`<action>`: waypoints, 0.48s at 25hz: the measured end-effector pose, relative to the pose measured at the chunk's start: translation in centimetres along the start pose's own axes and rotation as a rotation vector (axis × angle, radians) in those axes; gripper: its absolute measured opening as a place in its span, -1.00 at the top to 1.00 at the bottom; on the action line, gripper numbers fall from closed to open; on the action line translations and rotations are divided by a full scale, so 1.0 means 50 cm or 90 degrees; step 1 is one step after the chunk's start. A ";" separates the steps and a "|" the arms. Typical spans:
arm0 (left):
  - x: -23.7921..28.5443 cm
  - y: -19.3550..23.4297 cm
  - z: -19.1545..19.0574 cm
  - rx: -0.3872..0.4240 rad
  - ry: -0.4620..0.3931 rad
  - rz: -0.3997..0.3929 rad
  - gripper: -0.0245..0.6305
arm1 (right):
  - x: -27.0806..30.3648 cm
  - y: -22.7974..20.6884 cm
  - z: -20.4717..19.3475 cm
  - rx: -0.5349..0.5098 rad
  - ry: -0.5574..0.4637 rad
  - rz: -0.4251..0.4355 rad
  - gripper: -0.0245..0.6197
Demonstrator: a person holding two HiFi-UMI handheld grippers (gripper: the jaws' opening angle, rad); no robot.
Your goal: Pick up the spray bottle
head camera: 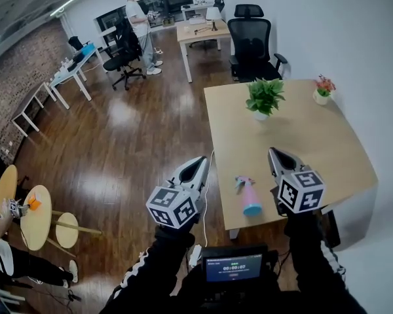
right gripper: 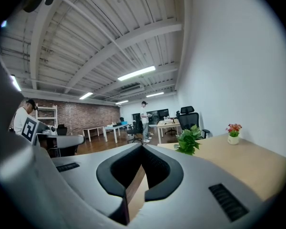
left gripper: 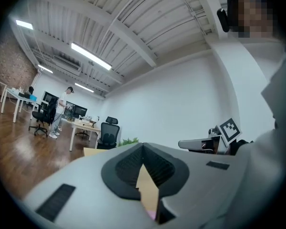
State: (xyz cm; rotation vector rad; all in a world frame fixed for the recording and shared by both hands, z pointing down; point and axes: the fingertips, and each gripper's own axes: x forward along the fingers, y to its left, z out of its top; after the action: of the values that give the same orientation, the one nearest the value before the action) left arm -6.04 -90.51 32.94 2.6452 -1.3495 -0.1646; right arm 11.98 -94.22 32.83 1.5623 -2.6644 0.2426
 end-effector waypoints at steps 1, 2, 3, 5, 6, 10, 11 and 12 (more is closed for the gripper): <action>0.019 0.013 -0.003 -0.006 0.005 0.000 0.92 | 0.024 -0.009 0.006 -0.001 -0.001 0.001 0.91; 0.036 0.024 -0.003 -0.009 0.011 -0.004 0.92 | 0.048 -0.016 0.011 -0.004 0.002 0.004 0.91; 0.052 0.036 -0.003 -0.008 0.018 -0.008 0.92 | 0.073 -0.018 0.013 -0.007 0.014 0.011 0.91; 0.077 0.067 -0.011 -0.006 0.037 0.000 0.92 | 0.124 -0.017 -0.010 -0.005 0.070 0.034 0.67; 0.086 0.088 -0.023 -0.006 0.051 0.011 0.92 | 0.148 -0.017 -0.034 0.003 0.105 0.043 0.66; 0.128 0.176 -0.103 -0.027 0.145 0.034 0.87 | 0.242 -0.012 -0.163 0.053 0.246 0.077 0.21; 0.140 0.194 -0.125 -0.045 0.158 0.035 0.87 | 0.263 -0.014 -0.202 0.057 0.289 0.084 0.14; 0.151 0.210 -0.149 -0.066 0.168 0.036 0.83 | 0.281 -0.019 -0.245 0.060 0.330 0.085 0.12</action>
State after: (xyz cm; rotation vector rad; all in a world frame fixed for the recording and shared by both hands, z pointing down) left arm -8.63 -101.97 42.15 2.4379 -1.2897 0.1163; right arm 5.41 -104.88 46.66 1.1376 -2.3661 0.6824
